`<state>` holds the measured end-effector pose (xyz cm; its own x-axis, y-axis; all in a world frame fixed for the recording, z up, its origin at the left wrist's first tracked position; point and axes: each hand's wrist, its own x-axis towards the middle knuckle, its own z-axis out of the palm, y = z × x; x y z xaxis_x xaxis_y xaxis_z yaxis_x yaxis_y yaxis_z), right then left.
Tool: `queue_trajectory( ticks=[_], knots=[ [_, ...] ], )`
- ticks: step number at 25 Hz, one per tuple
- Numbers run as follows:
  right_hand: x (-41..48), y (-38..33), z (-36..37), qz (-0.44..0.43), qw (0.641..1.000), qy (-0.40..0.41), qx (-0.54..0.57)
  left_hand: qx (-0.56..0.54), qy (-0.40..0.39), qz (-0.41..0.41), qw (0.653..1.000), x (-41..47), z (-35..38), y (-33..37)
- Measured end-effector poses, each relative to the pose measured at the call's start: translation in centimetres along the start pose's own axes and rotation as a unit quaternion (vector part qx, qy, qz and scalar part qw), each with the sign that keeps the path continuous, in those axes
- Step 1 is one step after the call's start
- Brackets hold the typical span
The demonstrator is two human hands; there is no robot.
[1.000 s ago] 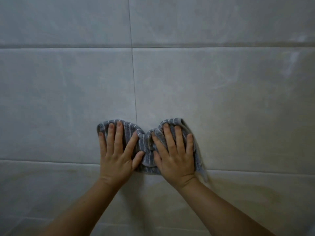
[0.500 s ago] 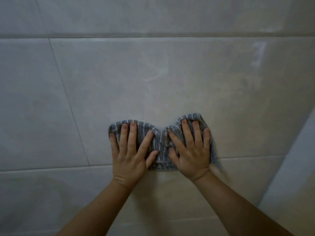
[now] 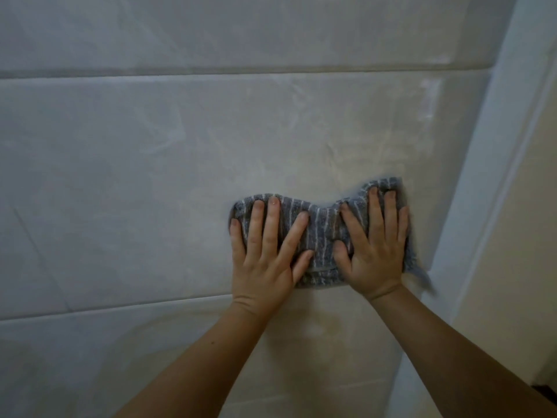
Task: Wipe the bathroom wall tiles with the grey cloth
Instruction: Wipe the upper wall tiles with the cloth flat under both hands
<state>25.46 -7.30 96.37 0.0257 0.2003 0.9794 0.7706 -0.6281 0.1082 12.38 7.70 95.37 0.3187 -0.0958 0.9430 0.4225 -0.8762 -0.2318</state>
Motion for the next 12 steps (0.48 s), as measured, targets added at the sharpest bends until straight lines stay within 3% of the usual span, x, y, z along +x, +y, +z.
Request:
queue_trajectory(
  ticks=[8, 12],
  knots=[
    [-4.5, 1.6, -0.3, 0.089, 0.996, -0.033, -0.004, -0.013, -0.040, 0.070, 0.997, -0.1, 0.3, 2.8],
    [2.0, 1.3, -0.9, 0.074, 0.997, -0.005, -0.015, -0.022, -0.022, 0.075, 0.997, 5.6, -1.7, 0.4]
  ],
)
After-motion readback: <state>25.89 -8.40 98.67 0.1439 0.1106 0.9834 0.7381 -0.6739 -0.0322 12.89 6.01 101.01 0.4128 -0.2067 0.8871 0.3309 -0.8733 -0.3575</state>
